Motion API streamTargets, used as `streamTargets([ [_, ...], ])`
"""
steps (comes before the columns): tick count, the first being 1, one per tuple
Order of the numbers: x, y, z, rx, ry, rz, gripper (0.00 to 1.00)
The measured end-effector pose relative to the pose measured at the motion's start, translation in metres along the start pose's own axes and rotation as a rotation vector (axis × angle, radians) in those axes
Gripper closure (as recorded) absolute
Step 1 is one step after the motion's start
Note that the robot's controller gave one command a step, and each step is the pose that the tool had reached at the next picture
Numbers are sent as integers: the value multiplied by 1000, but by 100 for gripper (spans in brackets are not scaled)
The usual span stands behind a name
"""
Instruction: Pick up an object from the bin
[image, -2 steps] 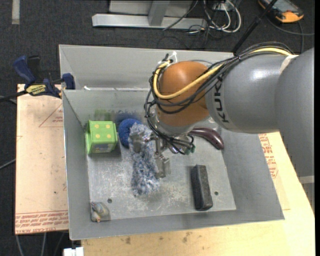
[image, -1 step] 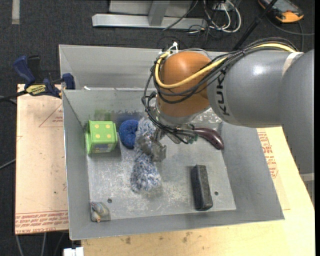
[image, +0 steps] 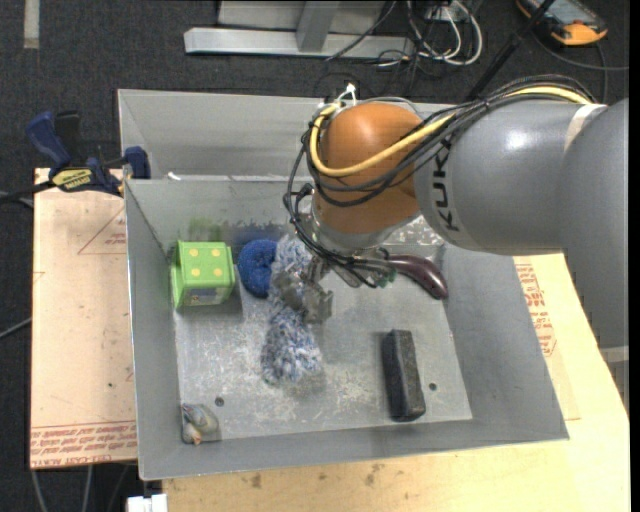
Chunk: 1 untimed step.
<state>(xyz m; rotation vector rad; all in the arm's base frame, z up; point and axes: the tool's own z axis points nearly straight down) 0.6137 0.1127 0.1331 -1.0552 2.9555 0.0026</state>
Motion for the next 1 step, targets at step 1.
streamTargets([
  [1,-2,-12,-174,5,-6,40,100],
])
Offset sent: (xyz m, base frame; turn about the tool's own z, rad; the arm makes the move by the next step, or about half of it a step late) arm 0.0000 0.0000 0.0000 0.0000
